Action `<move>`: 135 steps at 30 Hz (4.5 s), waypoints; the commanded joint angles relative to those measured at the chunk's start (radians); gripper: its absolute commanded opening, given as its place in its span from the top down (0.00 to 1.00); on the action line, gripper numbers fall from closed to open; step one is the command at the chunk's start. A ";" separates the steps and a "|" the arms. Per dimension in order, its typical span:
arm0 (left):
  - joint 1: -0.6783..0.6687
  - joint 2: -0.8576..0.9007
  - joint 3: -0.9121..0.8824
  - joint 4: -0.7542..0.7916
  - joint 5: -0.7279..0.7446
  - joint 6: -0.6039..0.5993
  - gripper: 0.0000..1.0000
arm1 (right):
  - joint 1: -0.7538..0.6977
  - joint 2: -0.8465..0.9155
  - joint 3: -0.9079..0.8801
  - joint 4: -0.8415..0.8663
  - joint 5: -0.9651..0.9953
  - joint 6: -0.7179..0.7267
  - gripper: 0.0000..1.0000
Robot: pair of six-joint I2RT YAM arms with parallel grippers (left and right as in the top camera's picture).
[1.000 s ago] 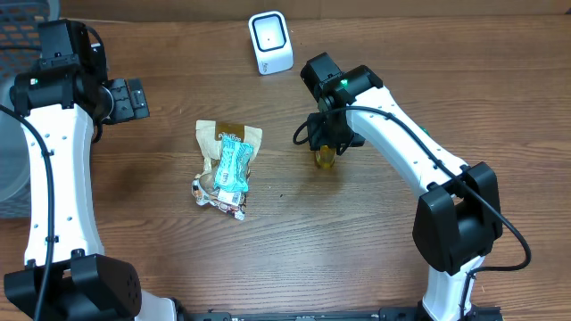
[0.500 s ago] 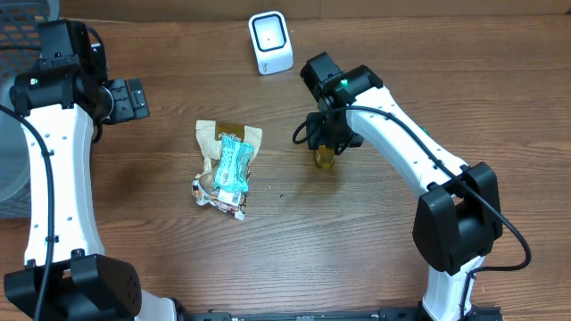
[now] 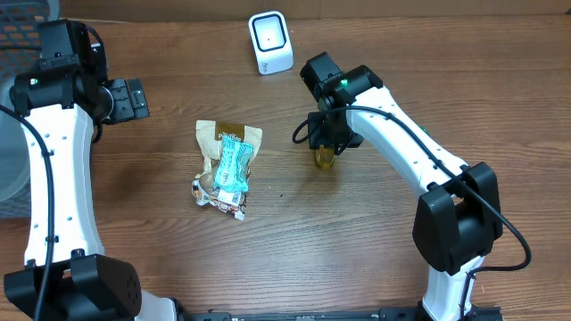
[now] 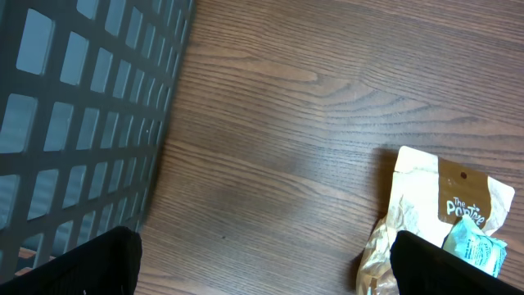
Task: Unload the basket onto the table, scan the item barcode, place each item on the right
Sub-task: 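Lower the right gripper around the yellow bottle and close, then lift the yellow bottle and tilt it sideways toward the bread bag, then carry the yellow bottle up toward the white scanner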
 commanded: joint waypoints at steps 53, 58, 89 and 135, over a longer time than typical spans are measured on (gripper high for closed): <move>-0.002 -0.013 0.019 0.001 -0.005 0.021 0.01 | -0.082 -0.374 0.083 -0.382 -1.156 -0.692 0.71; -0.002 -0.013 0.019 0.001 -0.005 0.021 0.00 | -0.077 -0.374 0.076 -0.418 -1.160 -0.713 0.71; -0.002 -0.013 0.019 0.001 -0.005 0.021 0.00 | -0.077 -0.374 0.058 -0.467 -1.243 -0.707 0.72; -0.002 -0.013 0.019 0.001 -0.005 0.021 0.01 | -0.027 -0.230 0.567 -0.357 -0.525 -0.304 0.83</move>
